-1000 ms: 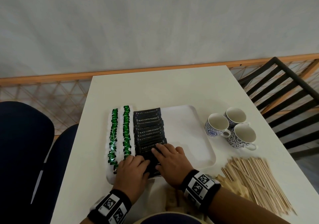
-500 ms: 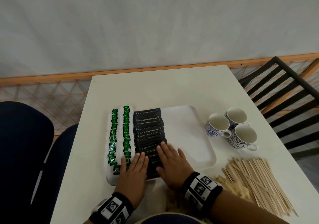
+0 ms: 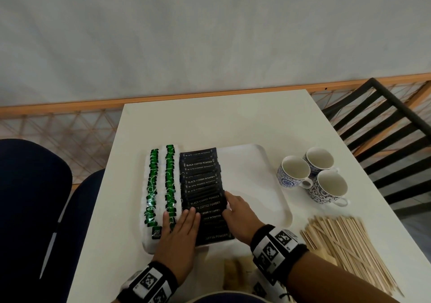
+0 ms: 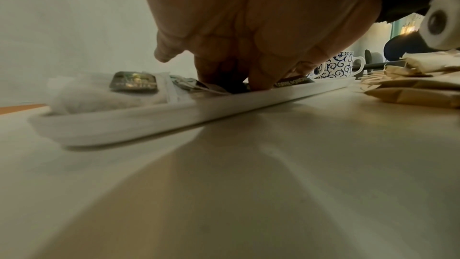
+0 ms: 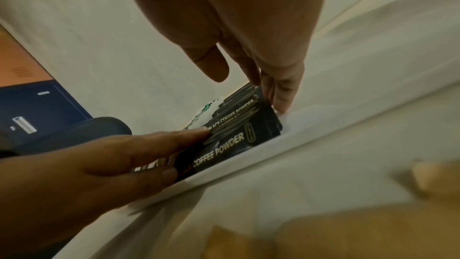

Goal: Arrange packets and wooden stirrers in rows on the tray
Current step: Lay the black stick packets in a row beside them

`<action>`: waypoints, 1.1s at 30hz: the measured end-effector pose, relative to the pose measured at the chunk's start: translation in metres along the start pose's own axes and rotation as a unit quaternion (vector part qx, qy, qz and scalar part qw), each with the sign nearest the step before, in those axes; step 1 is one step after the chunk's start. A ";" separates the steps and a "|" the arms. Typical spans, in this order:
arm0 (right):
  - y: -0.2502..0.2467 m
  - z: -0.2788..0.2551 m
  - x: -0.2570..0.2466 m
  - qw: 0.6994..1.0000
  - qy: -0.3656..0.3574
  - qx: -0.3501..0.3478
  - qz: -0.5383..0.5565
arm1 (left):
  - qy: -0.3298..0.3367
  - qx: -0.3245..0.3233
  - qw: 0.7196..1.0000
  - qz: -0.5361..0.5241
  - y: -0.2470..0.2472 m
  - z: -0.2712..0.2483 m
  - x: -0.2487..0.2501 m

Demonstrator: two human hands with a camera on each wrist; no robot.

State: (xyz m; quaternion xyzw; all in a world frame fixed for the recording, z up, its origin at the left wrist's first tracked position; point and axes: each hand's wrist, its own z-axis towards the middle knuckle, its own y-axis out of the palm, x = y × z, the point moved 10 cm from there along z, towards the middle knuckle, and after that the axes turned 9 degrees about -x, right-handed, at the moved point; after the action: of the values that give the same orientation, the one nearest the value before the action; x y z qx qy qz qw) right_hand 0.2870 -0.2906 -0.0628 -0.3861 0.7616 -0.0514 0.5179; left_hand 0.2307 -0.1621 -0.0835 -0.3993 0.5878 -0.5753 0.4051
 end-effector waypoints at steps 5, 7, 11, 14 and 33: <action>-0.017 0.009 -0.003 0.999 0.032 0.001 -0.037 | 0.004 0.007 1.000 -0.003 -0.003 0.000 0.002; -0.019 0.016 -0.002 0.999 0.035 -0.010 -0.035 | 0.017 0.013 1.000 0.008 -0.005 0.000 0.006; -0.013 0.023 0.000 0.996 0.023 -0.043 -0.069 | 0.009 0.005 1.000 -0.003 -0.003 0.000 0.005; -0.009 0.024 0.008 0.993 0.029 -0.056 -0.100 | -0.003 -0.018 1.000 -0.003 0.001 0.001 0.003; 0.009 0.039 -0.008 0.930 -0.046 -0.082 -0.355 | 0.013 -0.088 0.996 -0.015 0.007 0.004 0.001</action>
State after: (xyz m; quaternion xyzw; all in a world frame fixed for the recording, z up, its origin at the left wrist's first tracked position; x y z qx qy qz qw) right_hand 0.3159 -0.2670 -0.0791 -0.6739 0.5518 -0.1513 0.4674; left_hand 0.2345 -0.1643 -0.0903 -0.4343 0.6354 -0.5327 0.3520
